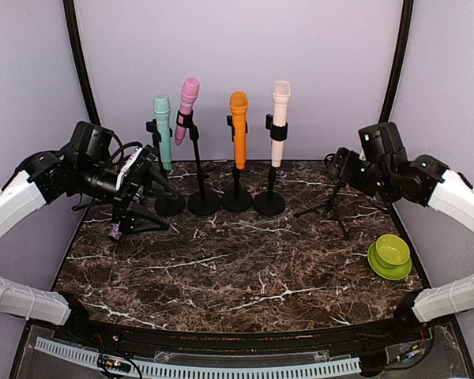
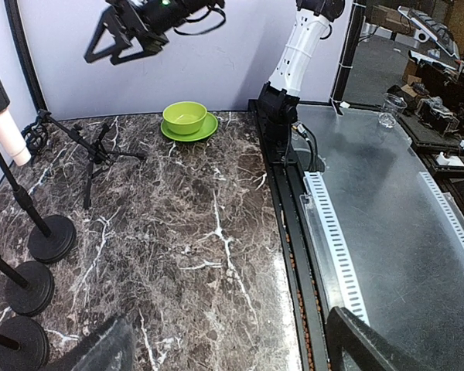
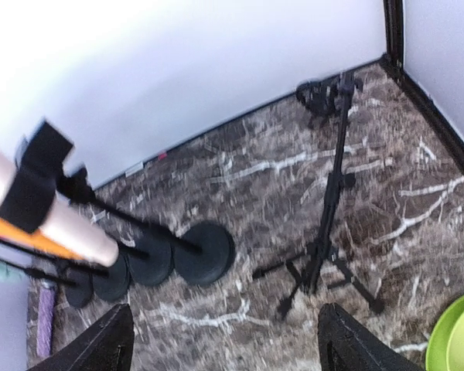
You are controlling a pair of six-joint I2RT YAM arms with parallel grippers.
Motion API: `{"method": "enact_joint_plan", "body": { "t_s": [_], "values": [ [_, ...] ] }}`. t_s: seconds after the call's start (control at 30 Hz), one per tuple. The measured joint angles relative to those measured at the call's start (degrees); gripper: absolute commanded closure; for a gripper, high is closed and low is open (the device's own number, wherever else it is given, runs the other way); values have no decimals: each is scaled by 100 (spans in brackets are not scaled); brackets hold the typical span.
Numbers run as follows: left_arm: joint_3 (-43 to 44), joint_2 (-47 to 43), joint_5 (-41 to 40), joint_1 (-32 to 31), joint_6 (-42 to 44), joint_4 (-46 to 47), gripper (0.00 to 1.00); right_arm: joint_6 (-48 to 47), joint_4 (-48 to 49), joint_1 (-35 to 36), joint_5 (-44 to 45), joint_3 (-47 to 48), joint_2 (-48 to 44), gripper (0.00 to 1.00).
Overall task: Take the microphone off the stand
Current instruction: Unscrew the knob on the stand of the microphone stand.
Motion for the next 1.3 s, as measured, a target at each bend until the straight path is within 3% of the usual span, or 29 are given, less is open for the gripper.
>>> {"method": "enact_joint_plan", "body": {
  "t_s": [0.13,0.4,0.7,1.0,1.2,1.23,1.3],
  "values": [
    [0,0,7,0,0,-2,12,-72,103,-796,-302,1051,800,19],
    [9,13,4,11,-133,-46,12,-282,138,-2328,-905,1565,2662,25],
    [170,236,13,103,-334,-306,13,-695,144,-2817,-1884,2299,4476,33],
    [190,236,59,127,-356,-417,13,-890,284,-2883,-2435,2798,5108,65],
    [190,236,94,131,-378,-426,13,-881,326,-2933,-2610,2704,5233,65],
    [190,236,101,133,-380,-426,13,-890,334,-2933,-2623,2702,5233,70],
    [190,236,111,138,-393,-424,13,-909,339,-2933,-2638,2702,5233,94]
  ]
}}
